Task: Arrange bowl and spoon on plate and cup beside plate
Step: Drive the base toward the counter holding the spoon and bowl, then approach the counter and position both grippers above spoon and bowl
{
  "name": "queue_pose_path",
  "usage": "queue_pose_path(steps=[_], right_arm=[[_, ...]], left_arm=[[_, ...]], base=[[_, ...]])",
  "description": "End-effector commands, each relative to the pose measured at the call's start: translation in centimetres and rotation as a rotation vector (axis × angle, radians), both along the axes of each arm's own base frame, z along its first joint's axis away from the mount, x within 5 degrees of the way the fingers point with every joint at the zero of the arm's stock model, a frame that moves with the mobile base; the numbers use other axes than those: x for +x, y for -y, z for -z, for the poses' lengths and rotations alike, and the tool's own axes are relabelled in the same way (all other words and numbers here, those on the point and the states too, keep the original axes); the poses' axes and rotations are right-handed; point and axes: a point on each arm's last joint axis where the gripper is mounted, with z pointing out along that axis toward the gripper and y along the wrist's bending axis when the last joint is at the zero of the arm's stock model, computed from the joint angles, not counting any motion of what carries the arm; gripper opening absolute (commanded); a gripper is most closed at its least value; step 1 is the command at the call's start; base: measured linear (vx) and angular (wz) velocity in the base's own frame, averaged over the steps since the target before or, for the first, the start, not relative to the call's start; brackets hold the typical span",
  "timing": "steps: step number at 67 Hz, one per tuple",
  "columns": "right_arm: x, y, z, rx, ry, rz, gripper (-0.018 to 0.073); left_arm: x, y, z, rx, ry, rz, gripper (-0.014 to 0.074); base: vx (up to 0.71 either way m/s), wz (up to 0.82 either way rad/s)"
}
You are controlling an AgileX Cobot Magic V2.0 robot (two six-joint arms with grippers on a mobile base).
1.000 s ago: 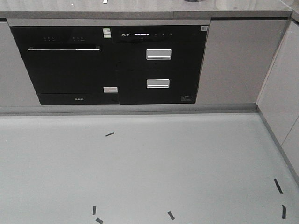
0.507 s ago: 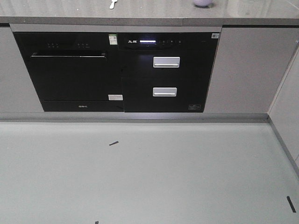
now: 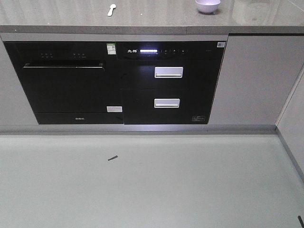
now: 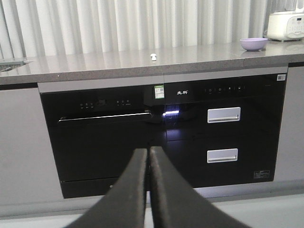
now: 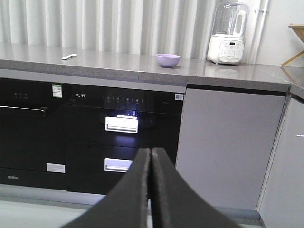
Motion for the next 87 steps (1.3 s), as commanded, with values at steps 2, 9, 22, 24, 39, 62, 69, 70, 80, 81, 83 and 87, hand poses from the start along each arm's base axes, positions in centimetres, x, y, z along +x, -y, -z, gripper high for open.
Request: queue_pose_path(steps=[2, 9, 22, 24, 39, 62, 69, 70, 80, 81, 83, 87], right_arm=[[-0.03, 0.05, -0.47, -0.012, 0.068, 0.008, -0.0011], [-0.03, 0.05, -0.47, -0.012, 0.068, 0.008, -0.0011], [-0.03, 0.05, -0.47, -0.012, 0.068, 0.008, -0.0011], [-0.03, 0.05, -0.47, -0.012, 0.068, 0.008, -0.0011], [-0.03, 0.05, -0.47, -0.012, 0.068, 0.008, -0.0011], [-0.03, 0.05, -0.47, -0.012, 0.068, 0.008, -0.0011], [-0.03, 0.05, -0.47, -0.012, 0.068, 0.008, -0.0011], [-0.03, 0.05, -0.47, -0.012, 0.068, 0.008, -0.0011], [-0.03, 0.05, -0.47, -0.012, 0.068, 0.008, -0.0011], [-0.03, 0.05, -0.47, -0.012, 0.068, 0.008, -0.0011], [-0.03, 0.05, -0.47, -0.012, 0.068, 0.008, -0.0011], [-0.03, 0.05, -0.47, -0.012, 0.068, 0.008, -0.0011]], left_arm=[[-0.22, 0.05, -1.41, -0.012, 0.109, 0.008, -0.0006], [-0.22, 0.05, -1.41, -0.012, 0.109, 0.008, -0.0006], [-0.22, 0.05, -1.41, -0.012, 0.109, 0.008, -0.0006], [-0.22, 0.05, -1.41, -0.012, 0.109, 0.008, -0.0006], [-0.22, 0.05, -1.41, -0.012, 0.109, 0.008, -0.0006], [-0.22, 0.05, -1.41, -0.012, 0.109, 0.008, -0.0006], [-0.22, 0.05, -1.41, -0.012, 0.109, 0.008, -0.0006], [-0.22, 0.05, -1.41, -0.012, 0.109, 0.008, -0.0006], [-0.22, 0.05, -1.41, -0.012, 0.109, 0.008, -0.0006], [-0.22, 0.05, -1.41, -0.012, 0.109, 0.008, -0.0006], [-0.22, 0.05, -1.41, -0.012, 0.109, 0.008, -0.0006], [-0.22, 0.05, -1.41, -0.012, 0.109, 0.008, -0.0006]], base=[[0.19, -0.05], [0.19, -0.07], [0.19, -0.07], [0.20, -0.07], [0.20, -0.07], [0.21, -0.05], [0.19, -0.01], [0.19, 0.00], [0.18, 0.03], [0.17, 0.05], [0.17, 0.05], [0.17, 0.06]])
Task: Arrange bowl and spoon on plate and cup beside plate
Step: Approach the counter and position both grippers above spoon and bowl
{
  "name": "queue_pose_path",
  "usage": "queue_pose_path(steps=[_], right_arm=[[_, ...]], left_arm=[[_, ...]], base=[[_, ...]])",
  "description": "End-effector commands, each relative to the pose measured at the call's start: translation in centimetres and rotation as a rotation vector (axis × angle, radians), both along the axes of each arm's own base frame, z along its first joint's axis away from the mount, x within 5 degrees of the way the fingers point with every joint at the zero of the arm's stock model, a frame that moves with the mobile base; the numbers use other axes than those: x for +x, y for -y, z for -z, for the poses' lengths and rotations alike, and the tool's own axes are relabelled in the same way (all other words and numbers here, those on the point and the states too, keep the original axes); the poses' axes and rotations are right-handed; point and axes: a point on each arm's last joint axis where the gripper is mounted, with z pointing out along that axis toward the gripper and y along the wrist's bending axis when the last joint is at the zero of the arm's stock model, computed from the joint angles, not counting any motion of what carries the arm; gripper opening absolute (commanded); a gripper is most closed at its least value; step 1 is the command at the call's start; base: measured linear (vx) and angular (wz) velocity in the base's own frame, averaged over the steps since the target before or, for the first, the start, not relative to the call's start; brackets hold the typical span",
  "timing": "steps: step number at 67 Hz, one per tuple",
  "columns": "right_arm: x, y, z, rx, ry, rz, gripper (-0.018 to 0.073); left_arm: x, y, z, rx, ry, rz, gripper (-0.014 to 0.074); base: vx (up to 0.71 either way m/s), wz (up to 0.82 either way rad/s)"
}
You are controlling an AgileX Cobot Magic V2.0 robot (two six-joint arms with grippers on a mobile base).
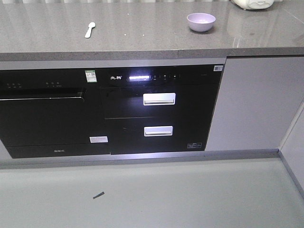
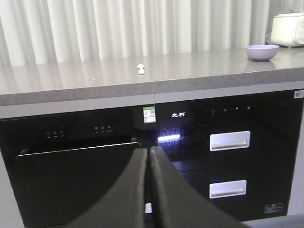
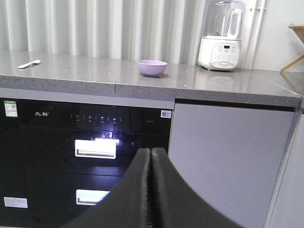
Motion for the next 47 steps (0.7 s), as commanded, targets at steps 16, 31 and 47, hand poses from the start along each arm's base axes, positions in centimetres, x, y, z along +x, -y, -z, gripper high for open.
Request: queue_pose_path(steps=[16, 31, 47], right_arm=[[-0.03, 0.05, -0.47, -0.012, 0.068, 0.008, -0.0011], [-0.03, 0.05, -0.47, -0.012, 0.068, 0.008, -0.0011], [-0.03, 0.05, -0.47, -0.012, 0.068, 0.008, -0.0011]], left_arm=[[-0.22, 0.05, -1.41, -0.012, 0.109, 0.008, -0.0006], [-0.22, 0.05, -1.41, -0.012, 0.109, 0.008, -0.0006], [-0.22, 0.05, -1.41, -0.012, 0.109, 0.008, -0.0006]], base=[[0.17, 0.02], [0.19, 0.00], [0.24, 0.00]])
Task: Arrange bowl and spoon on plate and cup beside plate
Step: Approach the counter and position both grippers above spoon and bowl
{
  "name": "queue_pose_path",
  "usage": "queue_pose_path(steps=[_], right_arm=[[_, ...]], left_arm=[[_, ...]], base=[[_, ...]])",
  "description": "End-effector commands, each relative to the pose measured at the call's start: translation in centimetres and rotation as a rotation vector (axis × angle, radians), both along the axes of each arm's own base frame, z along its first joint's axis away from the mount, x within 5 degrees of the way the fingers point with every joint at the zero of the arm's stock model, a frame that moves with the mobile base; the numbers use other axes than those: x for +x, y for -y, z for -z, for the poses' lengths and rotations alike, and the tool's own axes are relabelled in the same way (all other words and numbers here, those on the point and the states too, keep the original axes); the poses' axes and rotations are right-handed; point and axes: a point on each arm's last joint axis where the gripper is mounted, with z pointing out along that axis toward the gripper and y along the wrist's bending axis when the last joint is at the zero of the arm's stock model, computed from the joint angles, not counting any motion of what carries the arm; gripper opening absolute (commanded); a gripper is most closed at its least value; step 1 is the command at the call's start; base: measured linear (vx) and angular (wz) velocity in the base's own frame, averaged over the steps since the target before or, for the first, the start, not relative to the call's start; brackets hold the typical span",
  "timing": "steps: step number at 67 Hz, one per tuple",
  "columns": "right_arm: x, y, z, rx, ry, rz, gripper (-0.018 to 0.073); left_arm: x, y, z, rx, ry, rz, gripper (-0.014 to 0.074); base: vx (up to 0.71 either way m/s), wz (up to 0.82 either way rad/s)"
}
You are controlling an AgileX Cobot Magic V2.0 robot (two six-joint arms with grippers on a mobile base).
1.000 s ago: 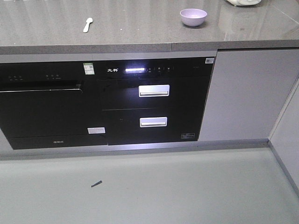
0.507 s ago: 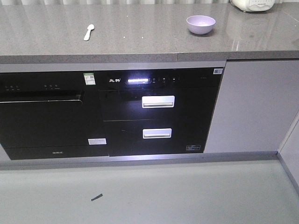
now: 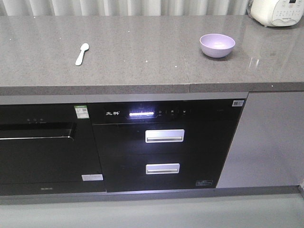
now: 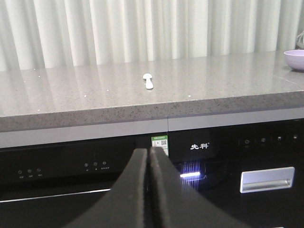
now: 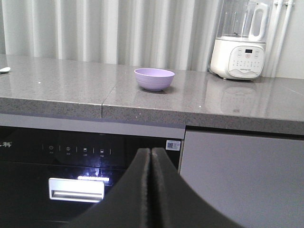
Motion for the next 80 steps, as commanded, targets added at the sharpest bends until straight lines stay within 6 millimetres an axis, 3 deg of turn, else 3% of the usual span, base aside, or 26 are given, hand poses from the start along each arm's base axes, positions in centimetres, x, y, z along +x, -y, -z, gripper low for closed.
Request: queue_pose_path(steps=[1, 80], right_arm=[[-0.03, 0.05, -0.47, -0.012, 0.068, 0.008, -0.0011], [-0.03, 0.05, -0.47, -0.012, 0.068, 0.008, -0.0011]], left_arm=[[-0.22, 0.05, -1.41, -0.012, 0.109, 0.008, -0.0006], [-0.22, 0.05, -1.41, -0.012, 0.109, 0.008, -0.0006]], base=[[0.24, -0.02], [0.22, -0.03]])
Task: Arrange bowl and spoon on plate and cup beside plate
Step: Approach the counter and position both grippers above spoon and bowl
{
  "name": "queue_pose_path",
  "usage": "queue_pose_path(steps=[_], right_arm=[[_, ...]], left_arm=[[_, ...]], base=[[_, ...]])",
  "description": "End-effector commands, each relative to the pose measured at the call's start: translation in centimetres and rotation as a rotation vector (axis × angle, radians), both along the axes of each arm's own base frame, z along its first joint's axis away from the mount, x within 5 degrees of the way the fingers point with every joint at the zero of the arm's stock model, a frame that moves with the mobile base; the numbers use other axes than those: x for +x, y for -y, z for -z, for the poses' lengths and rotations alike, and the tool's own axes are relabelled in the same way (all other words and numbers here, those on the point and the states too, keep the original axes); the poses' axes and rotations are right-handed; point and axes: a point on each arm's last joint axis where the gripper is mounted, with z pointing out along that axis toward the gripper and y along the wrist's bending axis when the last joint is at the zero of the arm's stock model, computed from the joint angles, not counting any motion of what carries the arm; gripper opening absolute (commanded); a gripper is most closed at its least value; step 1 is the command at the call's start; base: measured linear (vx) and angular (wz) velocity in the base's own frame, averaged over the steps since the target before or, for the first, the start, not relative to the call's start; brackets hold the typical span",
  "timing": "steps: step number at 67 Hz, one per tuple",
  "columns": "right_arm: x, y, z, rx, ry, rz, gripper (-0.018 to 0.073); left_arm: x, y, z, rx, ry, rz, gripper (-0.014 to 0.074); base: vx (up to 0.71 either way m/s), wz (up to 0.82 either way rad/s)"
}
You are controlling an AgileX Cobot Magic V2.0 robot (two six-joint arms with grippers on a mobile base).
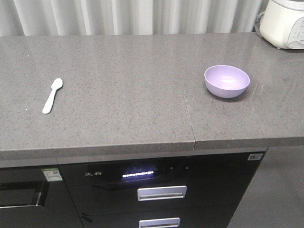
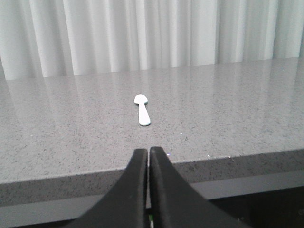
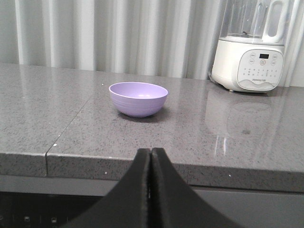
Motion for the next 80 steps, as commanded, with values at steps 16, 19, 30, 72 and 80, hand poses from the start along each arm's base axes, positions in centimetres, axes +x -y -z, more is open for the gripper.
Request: queue_pose_path(steps=[16, 19, 30, 72, 80], right_arm=[[-0.03, 0.05, -0.47, -0.012, 0.068, 0.008, -0.0011], [-0.03, 0.05, -0.47, -0.012, 0.068, 0.008, -0.0011], [-0.03, 0.05, -0.47, -0.012, 0.068, 0.008, -0.0011], [-0.03, 0.05, -0.47, -0.012, 0.068, 0.008, -0.0011], [-0.03, 0.05, -0.47, -0.012, 0.068, 0.008, -0.0011]], left_arm=[[-0.22, 0.05, -1.41, -0.012, 0.109, 0.008, -0.0006], [-0.22, 0.05, -1.41, -0.012, 0.109, 0.008, -0.0006], [-0.22, 0.05, -1.41, -0.012, 0.109, 0.008, -0.0006], [-0.22, 0.05, -1.41, -0.012, 0.109, 0.008, -0.0006], [-0.22, 0.05, -1.41, -0.012, 0.109, 0.008, -0.0006]], base=[[0.16, 0.03], [0.16, 0.05], [0.17, 0.05], [0.18, 0.03], [0.15, 0.00]])
